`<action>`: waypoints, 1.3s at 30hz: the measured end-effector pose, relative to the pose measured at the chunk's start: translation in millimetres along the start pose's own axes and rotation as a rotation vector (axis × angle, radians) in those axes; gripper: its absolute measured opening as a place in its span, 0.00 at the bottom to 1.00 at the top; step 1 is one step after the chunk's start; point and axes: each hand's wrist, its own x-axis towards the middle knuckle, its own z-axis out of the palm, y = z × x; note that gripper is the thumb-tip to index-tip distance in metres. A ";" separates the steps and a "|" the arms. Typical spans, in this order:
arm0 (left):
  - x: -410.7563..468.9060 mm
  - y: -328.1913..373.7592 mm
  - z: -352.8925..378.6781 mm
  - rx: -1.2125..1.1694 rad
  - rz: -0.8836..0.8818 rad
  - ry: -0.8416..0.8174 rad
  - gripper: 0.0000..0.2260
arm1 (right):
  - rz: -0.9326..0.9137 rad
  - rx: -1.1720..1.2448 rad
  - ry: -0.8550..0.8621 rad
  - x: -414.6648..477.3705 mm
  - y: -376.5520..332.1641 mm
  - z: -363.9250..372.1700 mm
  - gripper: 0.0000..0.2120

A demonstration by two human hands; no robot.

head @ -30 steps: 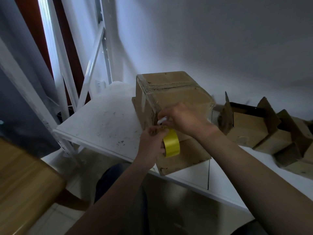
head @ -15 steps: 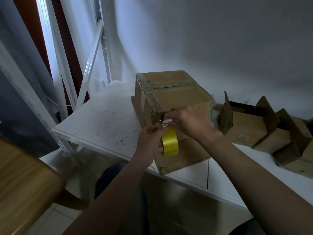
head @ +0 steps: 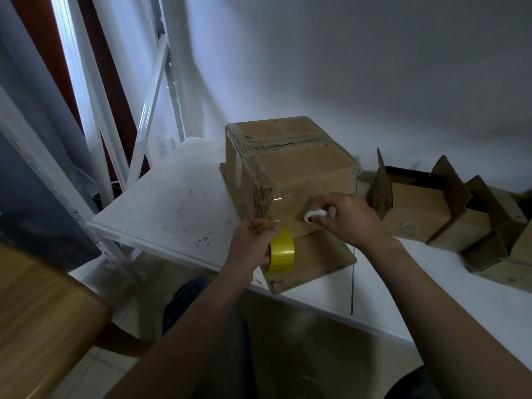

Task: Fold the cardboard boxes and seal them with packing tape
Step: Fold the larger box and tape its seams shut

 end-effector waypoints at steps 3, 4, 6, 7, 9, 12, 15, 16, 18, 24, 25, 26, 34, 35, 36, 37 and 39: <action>2.2 -5.9 -0.9 0.163 0.070 0.033 0.13 | 0.214 0.011 -0.134 -16.5 34.8 19.1 0.04; 2.3 -7.3 -1.4 0.221 0.098 0.031 0.14 | 0.286 0.034 -0.166 -22.5 47.5 25.1 0.02; 0.3 -10.6 -0.8 0.312 0.134 0.013 0.18 | 0.431 0.108 -0.182 -36.4 72.2 35.8 0.03; -1.0 -11.6 0.5 0.346 0.142 0.001 0.20 | 0.500 0.145 -0.158 -43.1 82.7 38.9 0.06; -4.7 -12.2 5.0 0.418 0.161 -0.017 0.21 | 0.615 0.191 -0.085 -55.1 101.7 42.7 0.13; -9.1 -11.8 12.2 0.481 0.173 -0.058 0.20 | 0.731 0.236 -0.014 -68.5 123.4 47.1 0.20; -11.8 -10.3 23.0 0.522 0.165 -0.077 0.19 | 0.794 0.228 -0.045 -80.9 137.1 49.3 0.22; -12.4 -9.4 26.1 0.534 0.165 -0.083 0.18 | 0.795 0.226 -0.059 -84.2 138.7 48.9 0.23; -12.4 -8.5 30.6 0.547 0.158 -0.093 0.19 | 0.780 0.235 -0.082 -88.0 138.9 46.4 0.23; -14.2 -2.8 26.9 0.570 0.143 -0.116 0.20 | 0.505 0.281 -0.010 -75.0 106.2 19.5 0.20; -15.0 -0.9 24.0 0.569 0.141 -0.116 0.19 | 0.423 0.288 0.029 -68.9 94.6 12.4 0.19; -15.7 0.7 20.1 0.572 0.142 -0.114 0.18 | 0.330 0.304 0.067 -61.3 82.4 5.8 0.17; -22.5 11.5 -19.4 0.656 0.204 -0.034 0.22 | -0.246 0.290 0.335 14.5 -17.8 -12.0 0.14; -22.3 13.3 -24.0 0.641 0.202 -0.031 0.23 | -0.299 0.257 0.335 24.4 -28.3 -10.2 0.14; -21.8 15.3 -28.4 0.626 0.201 -0.024 0.25 | -0.356 0.226 0.333 33.6 -37.9 -8.0 0.14; -20.3 17.1 -32.3 0.619 0.206 -0.015 0.27 | -0.403 0.194 0.326 42.8 -45.6 -4.9 0.14; -17.9 21.0 -38.5 0.617 0.223 -0.007 0.32 | -0.457 0.138 0.296 58.6 -54.1 5.3 0.16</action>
